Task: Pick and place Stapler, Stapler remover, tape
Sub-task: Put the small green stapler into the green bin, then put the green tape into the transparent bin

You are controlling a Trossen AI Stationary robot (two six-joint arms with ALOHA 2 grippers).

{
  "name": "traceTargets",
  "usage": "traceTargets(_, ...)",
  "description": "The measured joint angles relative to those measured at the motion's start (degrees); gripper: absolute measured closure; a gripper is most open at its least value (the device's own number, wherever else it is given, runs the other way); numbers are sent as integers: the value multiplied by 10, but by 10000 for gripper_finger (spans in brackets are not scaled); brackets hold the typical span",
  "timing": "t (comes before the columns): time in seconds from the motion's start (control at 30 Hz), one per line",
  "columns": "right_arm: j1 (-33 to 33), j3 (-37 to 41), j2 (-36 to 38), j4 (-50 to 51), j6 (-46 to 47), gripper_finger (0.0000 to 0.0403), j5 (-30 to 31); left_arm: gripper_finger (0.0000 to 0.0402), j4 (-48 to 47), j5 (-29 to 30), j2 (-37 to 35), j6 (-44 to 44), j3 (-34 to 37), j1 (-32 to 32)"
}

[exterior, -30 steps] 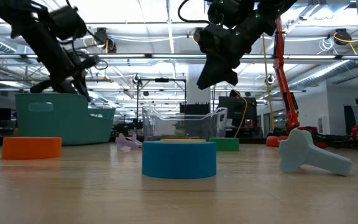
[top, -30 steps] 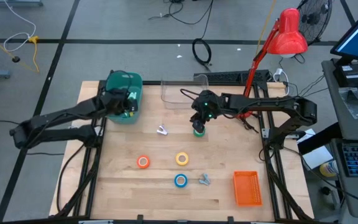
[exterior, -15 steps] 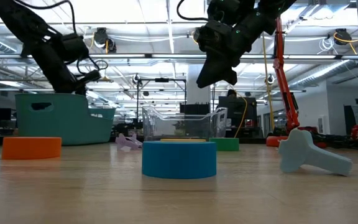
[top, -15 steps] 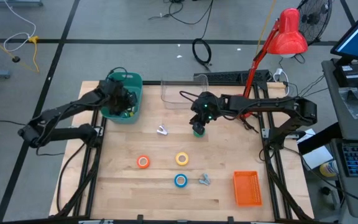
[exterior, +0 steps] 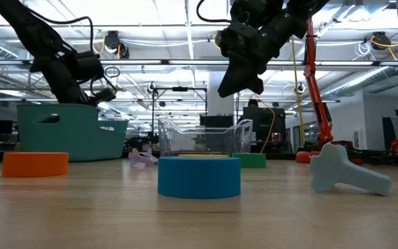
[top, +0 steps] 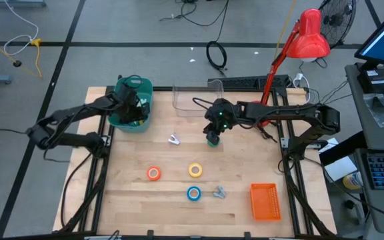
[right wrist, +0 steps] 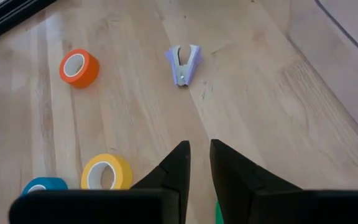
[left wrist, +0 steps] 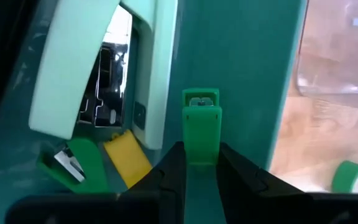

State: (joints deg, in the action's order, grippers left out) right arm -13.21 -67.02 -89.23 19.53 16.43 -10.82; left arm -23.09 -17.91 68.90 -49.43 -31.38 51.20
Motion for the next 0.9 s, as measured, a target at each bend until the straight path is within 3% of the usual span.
traceTargets(0.27, 0, 0, 0, -14, 9, 349, 0, 326, 22, 0, 22, 33, 0, 0)
traceTargets(0.53, 0, 0, 0, -14, 9, 348, 0, 241, 50, -2, 24, 31, 0, 2)
traceTargets(0.73, 0, 0, 0, -13, 9, 349, 0, 191, 53, -78, 7, 32, 0, 26)
traceTargets(0.9, 4, 0, 0, -13, 6, 349, 0, 180, 52, -107, -68, 18, 0, 35)
